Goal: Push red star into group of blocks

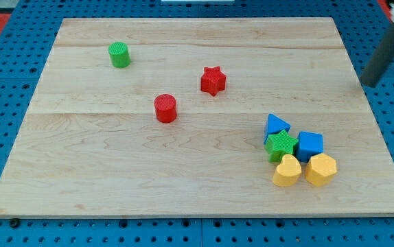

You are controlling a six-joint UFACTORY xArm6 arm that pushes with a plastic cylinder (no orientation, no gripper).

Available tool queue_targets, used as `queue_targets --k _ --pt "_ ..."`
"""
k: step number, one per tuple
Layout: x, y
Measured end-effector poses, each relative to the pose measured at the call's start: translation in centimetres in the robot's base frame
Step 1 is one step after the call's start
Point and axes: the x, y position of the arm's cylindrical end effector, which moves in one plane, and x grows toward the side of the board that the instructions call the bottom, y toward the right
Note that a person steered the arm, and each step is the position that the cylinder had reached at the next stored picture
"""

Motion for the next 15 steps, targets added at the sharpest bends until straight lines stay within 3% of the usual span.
queue_targets --k 2,3,5,6,8,9,10,12,13,14,15 --pt "-6.0 -7.2" --pt "-7.2 -13.7" --pt "-3.7 -25.2" --pt "-1.3 -26.8" --pt "5.4 -24.1" --pt "0.2 -27.2" --pt "-0.4 -30.5" --pt "7.2 -30.9" --pt "10.3 -26.9" --pt "7.4 -25.6" --pt "3.3 -29.1"
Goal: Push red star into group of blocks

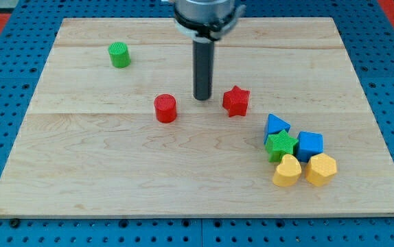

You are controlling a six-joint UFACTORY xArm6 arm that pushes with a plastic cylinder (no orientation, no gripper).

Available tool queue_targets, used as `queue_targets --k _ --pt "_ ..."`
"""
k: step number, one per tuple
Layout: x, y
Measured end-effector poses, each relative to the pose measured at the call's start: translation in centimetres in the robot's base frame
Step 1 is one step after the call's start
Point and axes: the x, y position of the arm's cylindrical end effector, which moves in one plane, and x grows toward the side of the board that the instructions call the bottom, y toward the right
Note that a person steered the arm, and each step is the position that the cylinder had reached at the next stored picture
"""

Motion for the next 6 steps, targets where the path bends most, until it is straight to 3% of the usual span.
queue_targets --k 2,4,5,6 --pt "1.2 8.1" --pt "1.8 11.0" --pt "2.9 11.6" --pt "1.2 8.6"
